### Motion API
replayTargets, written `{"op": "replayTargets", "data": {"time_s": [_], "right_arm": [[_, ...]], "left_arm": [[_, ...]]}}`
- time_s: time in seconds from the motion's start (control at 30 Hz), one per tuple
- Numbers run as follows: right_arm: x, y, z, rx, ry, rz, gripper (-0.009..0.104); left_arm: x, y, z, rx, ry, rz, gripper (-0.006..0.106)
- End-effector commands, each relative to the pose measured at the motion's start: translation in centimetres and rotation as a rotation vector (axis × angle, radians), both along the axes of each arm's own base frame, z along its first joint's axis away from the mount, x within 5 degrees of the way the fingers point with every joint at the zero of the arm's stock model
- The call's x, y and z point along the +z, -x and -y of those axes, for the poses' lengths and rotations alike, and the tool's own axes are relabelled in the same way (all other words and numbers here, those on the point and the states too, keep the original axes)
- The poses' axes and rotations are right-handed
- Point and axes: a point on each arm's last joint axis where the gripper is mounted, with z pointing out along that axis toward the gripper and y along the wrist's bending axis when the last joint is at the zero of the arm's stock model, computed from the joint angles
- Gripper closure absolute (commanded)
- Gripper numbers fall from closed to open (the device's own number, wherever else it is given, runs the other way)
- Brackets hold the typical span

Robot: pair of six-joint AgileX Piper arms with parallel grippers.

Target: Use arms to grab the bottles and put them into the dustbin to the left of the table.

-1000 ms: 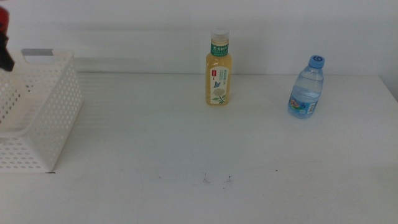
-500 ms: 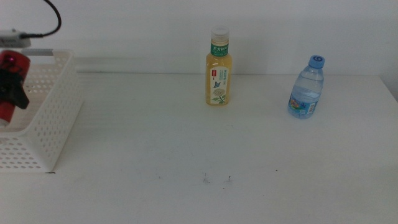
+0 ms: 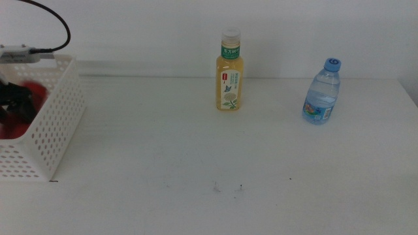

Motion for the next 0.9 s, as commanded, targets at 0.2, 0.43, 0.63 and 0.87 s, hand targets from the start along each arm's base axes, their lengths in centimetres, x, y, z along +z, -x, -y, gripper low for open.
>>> {"op": "replayTargets", "data": {"time_s": [0.2,0.43,0.63,0.87], "right_arm": [[0.0,0.0,0.0,-0.004,0.004,0.009,0.015],[0.0,0.0,0.0,-0.004,0.004,0.009,0.015],[0.0,0.0,0.0,-0.004,0.004,0.009,0.015],[0.0,0.0,0.0,-0.004,0.004,0.009,0.015]], "left_arm": [[2.6,-0.4,1.4,0.050,-0.048,0.039,0.007],[10.9,1.8,5.7,0.064,-0.176,0.189,0.007],[17.5,6.4,13.5,-0.055,-0.142,0.460,0.007],[18.2,12.0,23.3,-0.238,0.020,0.818,0.007]]}}
